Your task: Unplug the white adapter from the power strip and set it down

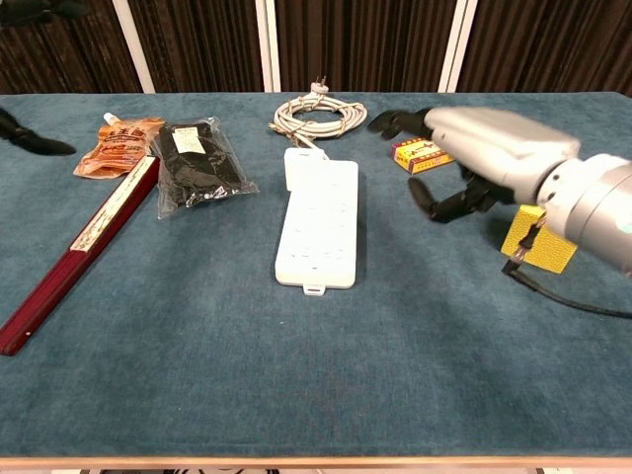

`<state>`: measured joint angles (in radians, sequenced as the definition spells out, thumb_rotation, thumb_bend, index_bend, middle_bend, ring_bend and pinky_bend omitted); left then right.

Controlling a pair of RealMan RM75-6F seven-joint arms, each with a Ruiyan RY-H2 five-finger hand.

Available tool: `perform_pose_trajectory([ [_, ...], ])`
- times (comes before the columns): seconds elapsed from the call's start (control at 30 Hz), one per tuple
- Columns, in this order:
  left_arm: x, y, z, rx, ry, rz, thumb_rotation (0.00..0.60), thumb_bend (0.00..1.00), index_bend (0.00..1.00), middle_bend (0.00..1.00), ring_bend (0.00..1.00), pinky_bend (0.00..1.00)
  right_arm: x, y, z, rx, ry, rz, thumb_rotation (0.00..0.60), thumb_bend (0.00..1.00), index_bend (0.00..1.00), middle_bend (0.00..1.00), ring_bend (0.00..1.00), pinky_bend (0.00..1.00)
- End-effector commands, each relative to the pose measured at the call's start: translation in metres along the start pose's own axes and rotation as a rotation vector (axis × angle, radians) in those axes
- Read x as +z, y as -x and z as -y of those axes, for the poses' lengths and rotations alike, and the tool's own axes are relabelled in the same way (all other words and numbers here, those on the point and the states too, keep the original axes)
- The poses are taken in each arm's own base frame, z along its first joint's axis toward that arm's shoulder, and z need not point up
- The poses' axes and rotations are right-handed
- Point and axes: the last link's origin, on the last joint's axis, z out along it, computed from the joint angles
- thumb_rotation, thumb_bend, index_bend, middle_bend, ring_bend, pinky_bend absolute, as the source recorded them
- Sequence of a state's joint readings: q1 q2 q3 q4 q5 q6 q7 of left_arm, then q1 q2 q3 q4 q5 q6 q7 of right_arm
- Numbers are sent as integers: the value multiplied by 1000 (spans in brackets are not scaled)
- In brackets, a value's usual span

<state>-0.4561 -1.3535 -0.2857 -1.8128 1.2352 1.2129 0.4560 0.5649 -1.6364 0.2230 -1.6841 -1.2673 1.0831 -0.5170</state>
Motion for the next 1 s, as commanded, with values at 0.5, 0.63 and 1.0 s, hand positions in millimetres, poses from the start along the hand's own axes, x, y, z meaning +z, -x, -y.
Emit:
perform_pose_trajectory([
  [0.5,67,8,-37,45,76,98,600,58,61,32,16,68,-7,53,12,-44,-28,124,600,762,117,158,88,87],
  [0.63,81,14,-41,81,76,123,600,60,68,40,22,78,-6,60,13,-41,-32,131,600,762,117,158,88,87],
  [1.0,107,33,-54,96,54,178,600,81,80,54,33,107,-1,71,19,-24,-87,131,600,763,118,158,93,87],
])
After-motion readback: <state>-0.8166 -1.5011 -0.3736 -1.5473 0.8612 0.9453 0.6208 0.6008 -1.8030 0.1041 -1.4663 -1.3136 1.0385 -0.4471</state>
